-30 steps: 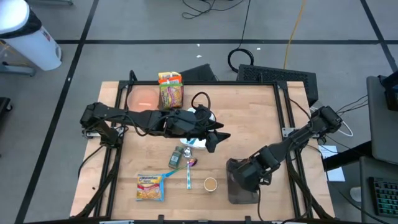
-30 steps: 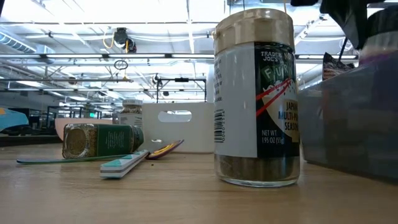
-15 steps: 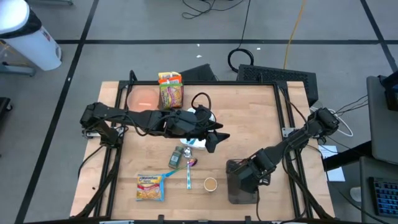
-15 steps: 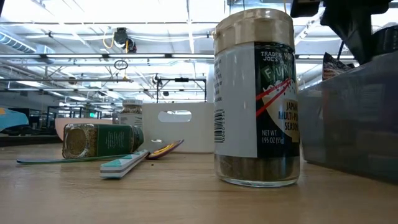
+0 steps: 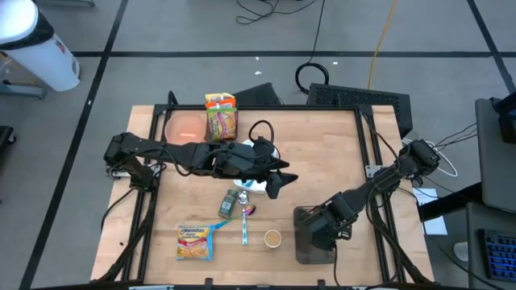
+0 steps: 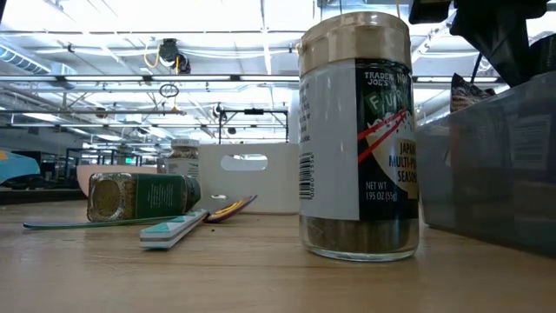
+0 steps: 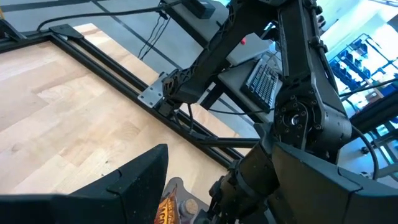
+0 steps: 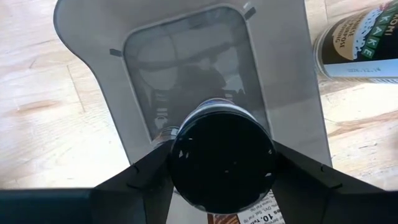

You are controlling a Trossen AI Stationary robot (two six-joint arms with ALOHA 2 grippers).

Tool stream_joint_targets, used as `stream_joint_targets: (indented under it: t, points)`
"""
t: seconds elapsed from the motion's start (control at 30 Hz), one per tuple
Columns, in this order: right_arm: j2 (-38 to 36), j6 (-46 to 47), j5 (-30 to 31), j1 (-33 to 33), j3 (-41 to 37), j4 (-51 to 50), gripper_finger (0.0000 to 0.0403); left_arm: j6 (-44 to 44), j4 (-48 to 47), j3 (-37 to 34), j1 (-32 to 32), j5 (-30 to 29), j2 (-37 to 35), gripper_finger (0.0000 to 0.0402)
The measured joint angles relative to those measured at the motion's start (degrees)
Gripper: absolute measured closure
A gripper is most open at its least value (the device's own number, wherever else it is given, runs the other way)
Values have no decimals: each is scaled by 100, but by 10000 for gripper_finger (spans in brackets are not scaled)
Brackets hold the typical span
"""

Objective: Pick & Place Food Item
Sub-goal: Put the black seasoning bottle into the bottom black bin, then put the green seasoning bottle into the bottom black bin

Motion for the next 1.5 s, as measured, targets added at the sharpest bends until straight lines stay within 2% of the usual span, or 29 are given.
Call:
stream_joint_targets:
  t: [0.73, 0.87, 1.1, 1.27, 1.37, 1.5]
  points:
    - [0, 152, 28, -256, 2, 24, 139, -49, 4, 0, 0, 5, 0, 108]
    - [-98, 128, 340, -252, 0, 31, 135, -49, 5, 0, -1, 5, 1, 108]
    - [-535, 93, 463, -261, 2, 36, 136, -99, 48, 0, 1, 16, 0, 107]
    - [-972, 307, 460, -249, 2, -347, 138, -432, 106, 0, 1, 356, 1, 107]
    - [-1376, 598, 470, -267, 0, -477, 137, -606, 457, 0, 1, 636, 0, 107]
    - [-2122, 1148, 636, -446, 0, -136, 138, -577, 1053, 0, -73, 706, 0, 108]
